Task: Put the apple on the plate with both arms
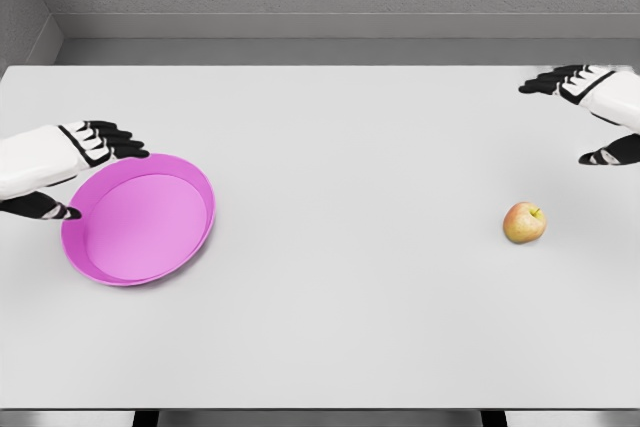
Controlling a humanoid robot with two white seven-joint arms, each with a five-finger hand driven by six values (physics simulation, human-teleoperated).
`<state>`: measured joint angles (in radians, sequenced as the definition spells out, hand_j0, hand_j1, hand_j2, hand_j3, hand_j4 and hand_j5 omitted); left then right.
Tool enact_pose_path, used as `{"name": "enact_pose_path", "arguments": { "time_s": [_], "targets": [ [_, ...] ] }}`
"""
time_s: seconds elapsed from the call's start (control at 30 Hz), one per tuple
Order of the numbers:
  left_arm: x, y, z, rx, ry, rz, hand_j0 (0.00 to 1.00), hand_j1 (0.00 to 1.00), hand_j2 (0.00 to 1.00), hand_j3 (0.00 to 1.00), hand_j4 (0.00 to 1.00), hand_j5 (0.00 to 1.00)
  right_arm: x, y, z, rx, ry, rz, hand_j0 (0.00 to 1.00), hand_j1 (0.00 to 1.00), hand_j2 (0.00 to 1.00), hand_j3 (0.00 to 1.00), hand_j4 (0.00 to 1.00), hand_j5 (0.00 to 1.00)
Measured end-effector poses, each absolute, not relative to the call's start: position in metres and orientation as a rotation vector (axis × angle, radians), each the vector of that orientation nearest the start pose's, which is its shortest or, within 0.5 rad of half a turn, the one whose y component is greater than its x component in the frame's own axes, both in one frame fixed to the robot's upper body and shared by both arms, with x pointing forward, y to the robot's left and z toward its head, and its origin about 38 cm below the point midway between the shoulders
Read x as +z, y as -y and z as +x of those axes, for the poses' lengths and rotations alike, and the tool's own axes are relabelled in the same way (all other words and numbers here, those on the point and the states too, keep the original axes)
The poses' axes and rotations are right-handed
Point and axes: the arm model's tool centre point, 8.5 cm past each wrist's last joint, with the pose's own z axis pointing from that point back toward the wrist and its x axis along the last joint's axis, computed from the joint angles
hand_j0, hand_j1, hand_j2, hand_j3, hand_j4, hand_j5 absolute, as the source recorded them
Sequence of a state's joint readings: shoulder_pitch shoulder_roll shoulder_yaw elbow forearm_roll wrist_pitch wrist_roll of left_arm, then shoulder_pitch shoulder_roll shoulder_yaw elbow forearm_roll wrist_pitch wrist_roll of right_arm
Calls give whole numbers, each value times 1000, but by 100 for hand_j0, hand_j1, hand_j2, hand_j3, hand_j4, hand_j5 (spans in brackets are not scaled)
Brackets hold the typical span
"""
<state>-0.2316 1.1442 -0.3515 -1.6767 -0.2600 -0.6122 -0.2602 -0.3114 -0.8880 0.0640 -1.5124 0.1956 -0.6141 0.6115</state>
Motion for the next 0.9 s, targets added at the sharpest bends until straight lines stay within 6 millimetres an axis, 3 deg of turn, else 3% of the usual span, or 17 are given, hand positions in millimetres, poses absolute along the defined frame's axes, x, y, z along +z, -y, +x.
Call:
{"name": "enact_pose_path", "arguments": {
  "time_s": [0.2, 0.4, 0.9],
  "targets": [
    [241, -371, 354, -1962, 1515, 448, 100, 100, 100, 100, 100, 100, 223, 426, 383, 1675, 1446, -435, 99, 99, 99, 99, 99, 99],
    [234, -363, 355, -1983, 1505, 411, 100, 100, 100, 100, 100, 100, 197, 417, 378, 1700, 1396, -355, 100, 100, 100, 100, 100, 100],
    [229, -358, 355, -1998, 1499, 383, 100, 100, 100, 100, 100, 100, 167, 410, 369, 1711, 1340, -273, 100, 100, 100, 100, 100, 100]
  ]
}}
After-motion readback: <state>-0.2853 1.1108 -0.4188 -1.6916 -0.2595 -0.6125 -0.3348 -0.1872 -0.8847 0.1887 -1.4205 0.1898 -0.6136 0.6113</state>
